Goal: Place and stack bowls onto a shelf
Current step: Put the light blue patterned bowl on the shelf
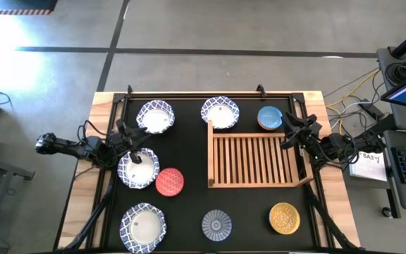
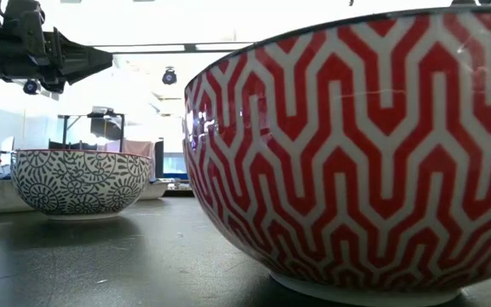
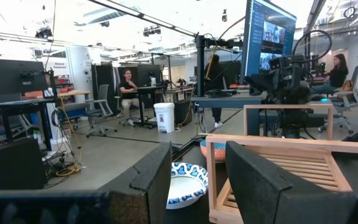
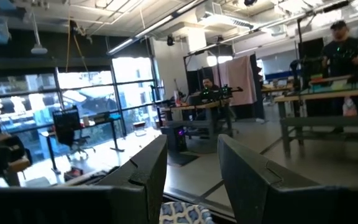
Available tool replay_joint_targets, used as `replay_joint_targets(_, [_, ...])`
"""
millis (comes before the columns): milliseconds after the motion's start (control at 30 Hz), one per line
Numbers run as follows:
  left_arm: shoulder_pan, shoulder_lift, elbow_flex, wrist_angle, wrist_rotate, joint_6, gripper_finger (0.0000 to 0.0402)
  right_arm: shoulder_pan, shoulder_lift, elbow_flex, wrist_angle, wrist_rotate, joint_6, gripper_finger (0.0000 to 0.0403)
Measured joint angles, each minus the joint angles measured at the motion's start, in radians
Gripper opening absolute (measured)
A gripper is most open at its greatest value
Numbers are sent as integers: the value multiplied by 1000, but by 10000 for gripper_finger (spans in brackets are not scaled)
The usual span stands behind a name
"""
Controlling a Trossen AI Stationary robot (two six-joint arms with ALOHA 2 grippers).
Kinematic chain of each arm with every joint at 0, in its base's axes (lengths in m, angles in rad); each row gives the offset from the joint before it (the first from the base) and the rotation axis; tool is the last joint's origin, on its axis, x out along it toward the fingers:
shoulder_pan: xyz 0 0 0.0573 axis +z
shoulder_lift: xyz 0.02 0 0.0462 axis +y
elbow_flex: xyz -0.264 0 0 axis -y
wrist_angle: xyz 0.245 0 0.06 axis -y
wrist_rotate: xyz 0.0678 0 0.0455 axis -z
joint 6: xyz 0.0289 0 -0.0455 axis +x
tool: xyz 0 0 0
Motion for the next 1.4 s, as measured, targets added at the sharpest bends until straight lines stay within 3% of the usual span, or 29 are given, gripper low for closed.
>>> replay_joint_targets(567, [0,0,0,0,0,0,135,0,0,0,2,-3,125,132])
replay_joint_targets(1267, [0,0,0,0,0,0,135,0,0,0,33,-7,109,132])
replay_joint_targets(1400, [0,0,0,0,0,0,135,0,0,0,24,-7,201,132])
